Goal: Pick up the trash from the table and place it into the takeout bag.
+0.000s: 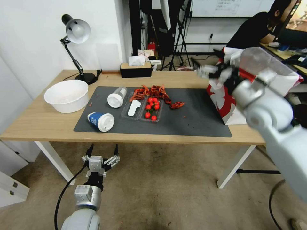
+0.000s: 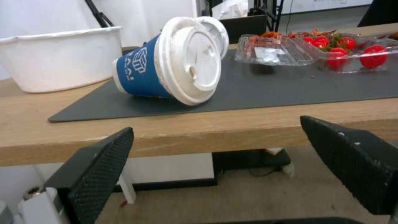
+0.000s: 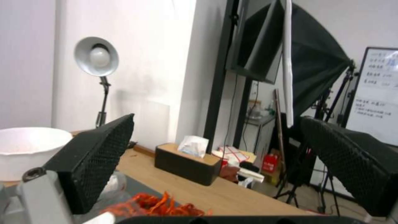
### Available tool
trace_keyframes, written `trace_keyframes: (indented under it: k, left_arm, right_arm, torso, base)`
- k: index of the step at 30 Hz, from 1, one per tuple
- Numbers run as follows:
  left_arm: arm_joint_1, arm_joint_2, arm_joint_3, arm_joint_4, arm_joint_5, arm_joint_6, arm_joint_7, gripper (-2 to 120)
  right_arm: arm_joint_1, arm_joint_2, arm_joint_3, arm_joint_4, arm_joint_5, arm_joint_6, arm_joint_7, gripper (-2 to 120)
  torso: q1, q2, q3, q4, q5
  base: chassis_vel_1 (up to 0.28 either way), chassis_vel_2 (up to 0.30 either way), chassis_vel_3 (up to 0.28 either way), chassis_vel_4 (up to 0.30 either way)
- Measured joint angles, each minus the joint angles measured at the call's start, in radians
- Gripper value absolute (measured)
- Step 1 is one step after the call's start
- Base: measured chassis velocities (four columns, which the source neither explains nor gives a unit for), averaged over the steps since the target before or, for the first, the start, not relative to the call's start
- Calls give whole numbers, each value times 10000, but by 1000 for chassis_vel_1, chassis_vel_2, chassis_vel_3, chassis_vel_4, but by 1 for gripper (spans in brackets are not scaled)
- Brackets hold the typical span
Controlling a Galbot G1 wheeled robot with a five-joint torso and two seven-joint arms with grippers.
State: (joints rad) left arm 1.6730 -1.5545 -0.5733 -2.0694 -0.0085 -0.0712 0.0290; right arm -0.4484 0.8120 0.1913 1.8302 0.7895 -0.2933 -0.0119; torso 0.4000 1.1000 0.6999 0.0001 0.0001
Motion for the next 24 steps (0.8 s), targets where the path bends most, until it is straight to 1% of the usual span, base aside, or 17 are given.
trace_keyframes:
  k: [2, 4, 5, 6, 8, 9, 10, 11, 12, 13, 14, 16, 18, 19, 20, 22, 24]
  left_arm:
    - [-17, 15, -2, 23, -6, 0, 0, 100]
    - [-18, 15, -1, 26, -6, 0, -1, 100]
    - [-28, 21, 4, 39, -7, 0, 0, 100]
    - [-28, 21, 4, 39, -7, 0, 0, 100]
    - [-45, 21, 23, 61, -7, 0, 0, 100]
    - [-70, 29, 47, 85, -7, 0, 0, 100]
    - [-70, 29, 47, 85, -7, 0, 0, 100]
    - [-89, 47, 67, 103, -8, 0, 0, 100]
    - [-100, 69, 67, 112, -7, -1, 1, 100]
    - [-106, 87, 65, 118, -10, 0, -1, 100]
    - [-106, 87, 65, 118, -10, 0, -1, 100]
    - [-113, 131, 55, 140, -29, 0, -2, 100]
    - [-108, 150, 37, 146, -38, 0, -2, 100]
    - [-108, 150, 37, 146, -38, 0, -2, 100]
    - [-101, 161, 24, 147, -44, -9, -3, 100]
    - [-76, 217, -32, 148, -72, -55, -6, 100]
    - [-75, 226, -38, 148, -77, -62, -6, 100]
  right_arm:
    - [-941, -47, 372, 522, -54, 398, -318, 100]
    - [-1052, -49, 412, 579, -66, 434, -348, 100]
    - [-1832, -58, 723, 985, -178, 693, -475, 100]
    - [-1832, -58, 723, 985, -178, 693, -475, 100]
    - [-2951, -46, 1137, 1544, -499, 1086, -617, 100]
    - [-4318, 93, 1623, 2164, -1039, 1632, -683, 100]
    - [-4318, 93, 1623, 2164, -1039, 1632, -683, 100]
    - [-5310, 303, 1949, 2619, -1464, 2035, -604, 100]
    - [-6085, 510, 2118, 2853, -1880, 2435, -450, 100]
    - [-6629, 663, 2228, 2996, -2219, 2725, -355, 100]
    - [-6629, 663, 2228, 2996, -2219, 2725, -355, 100]
    - [-8113, 1174, 2379, 3312, -3313, 3612, 86, 100]
    - [-8679, 1422, 2398, 3431, -3733, 3922, 362, 100]
    - [-8679, 1422, 2398, 3431, -3733, 3922, 362, 100]
    - [-9018, 1591, 2402, 3468, -4004, 4141, 534, 100]
    - [-9905, 2046, 2336, 3358, -4900, 4892, 1217, 100]
    - [-10025, 2105, 2315, 3332, -5019, 4988, 1339, 100]
  torso:
    - [0, 0, 0, -2, -4]
    - [-1, 0, 0, -2, -2]
    - [0, 0, 1, -2, 6]
    - [0, 0, 1, -2, 6]
    - [-1, 1, 0, -4, -5]
    - [-1, 0, 0, -1, 4]
    - [-1, 0, 0, -1, 4]
    - [-1, 1, -1, -1, -7]
    - [-2, 1, -1, -2, 2]
    - [-1, 1, -1, -1, 1]
    - [-1, 1, -1, -1, 1]
    - [-1, 1, -1, -1, 0]
    - [-1, 1, 0, -2, -2]
    - [-1, 1, 0, -2, -2]
    - [-1, 1, 0, -2, -2]
    - [-2, 0, 0, -1, 1]
    - [-1, 1, 0, -1, 1]
  base:
    - [0, 0, 0, 0]
    - [0, 0, 0, 0]
    - [0, 0, 0, 0]
    - [0, 0, 0, 0]
    - [0, 0, 0, 0]
    - [0, 0, 0, 0]
    - [0, 0, 0, 0]
    - [0, 0, 0, 0]
    - [0, 0, 0, 0]
    - [0, 0, 0, 0]
    - [0, 0, 0, 0]
    - [0, 0, 0, 0]
    - [0, 0, 0, 0]
    - [0, 0, 0, 0]
    - [0, 0, 0, 0]
    - [0, 0, 0, 0]
    - [0, 0, 0, 0]
